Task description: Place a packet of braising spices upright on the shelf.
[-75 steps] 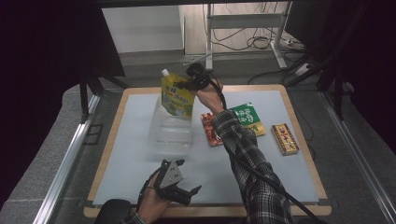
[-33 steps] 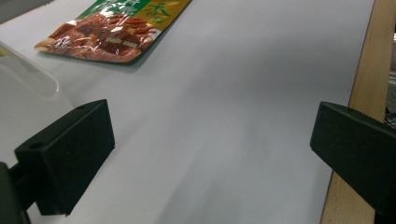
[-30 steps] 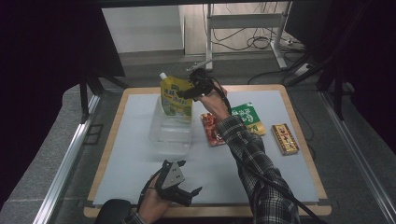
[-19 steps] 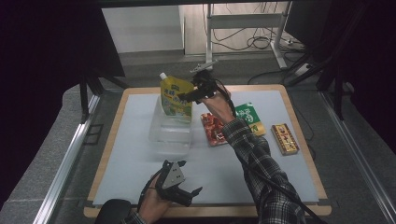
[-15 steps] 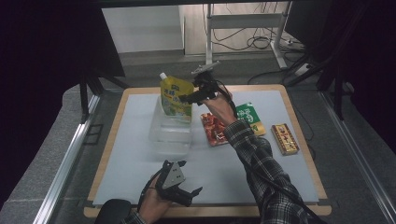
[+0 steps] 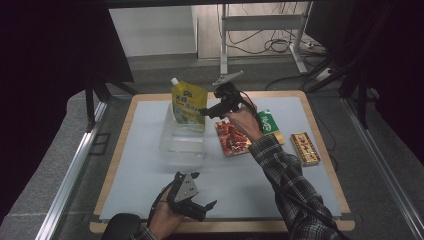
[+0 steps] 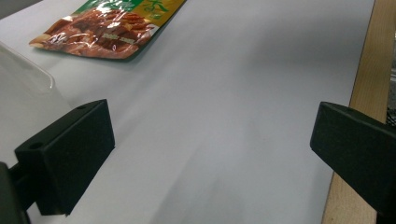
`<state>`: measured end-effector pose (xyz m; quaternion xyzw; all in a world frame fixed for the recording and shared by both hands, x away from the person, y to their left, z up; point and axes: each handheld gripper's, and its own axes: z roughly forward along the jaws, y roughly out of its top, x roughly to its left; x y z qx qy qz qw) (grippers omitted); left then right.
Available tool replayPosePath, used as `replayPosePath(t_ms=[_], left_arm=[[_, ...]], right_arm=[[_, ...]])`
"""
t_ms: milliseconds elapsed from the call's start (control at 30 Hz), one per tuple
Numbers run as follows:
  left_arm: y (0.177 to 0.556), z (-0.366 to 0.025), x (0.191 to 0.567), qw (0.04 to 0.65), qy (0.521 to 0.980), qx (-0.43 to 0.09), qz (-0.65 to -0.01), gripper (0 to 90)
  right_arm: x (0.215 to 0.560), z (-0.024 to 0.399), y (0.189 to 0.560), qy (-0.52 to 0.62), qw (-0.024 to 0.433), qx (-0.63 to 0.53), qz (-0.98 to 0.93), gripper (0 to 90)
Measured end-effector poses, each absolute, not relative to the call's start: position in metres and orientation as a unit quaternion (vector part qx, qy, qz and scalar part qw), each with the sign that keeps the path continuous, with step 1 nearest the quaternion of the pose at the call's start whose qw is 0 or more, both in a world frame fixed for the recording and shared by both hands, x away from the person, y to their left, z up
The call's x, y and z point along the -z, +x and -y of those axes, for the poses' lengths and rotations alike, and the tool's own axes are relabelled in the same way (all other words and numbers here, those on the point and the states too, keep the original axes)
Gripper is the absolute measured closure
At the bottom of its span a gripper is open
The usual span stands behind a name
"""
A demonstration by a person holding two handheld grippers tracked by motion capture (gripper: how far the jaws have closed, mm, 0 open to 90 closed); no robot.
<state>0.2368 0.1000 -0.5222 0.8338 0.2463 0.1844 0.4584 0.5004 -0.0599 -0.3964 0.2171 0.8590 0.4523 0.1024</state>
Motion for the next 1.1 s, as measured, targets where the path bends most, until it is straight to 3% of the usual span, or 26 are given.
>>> replayPosePath(t_ms=[1100], left_arm=[[0.236, -0.098, 0.523, 0.456, 0.840, -0.178, -0.235, 0.0]], right_arm=[[0.422, 0.137, 0.466, 0.228, 0.099, -0.447, -0.859, 0.0]])
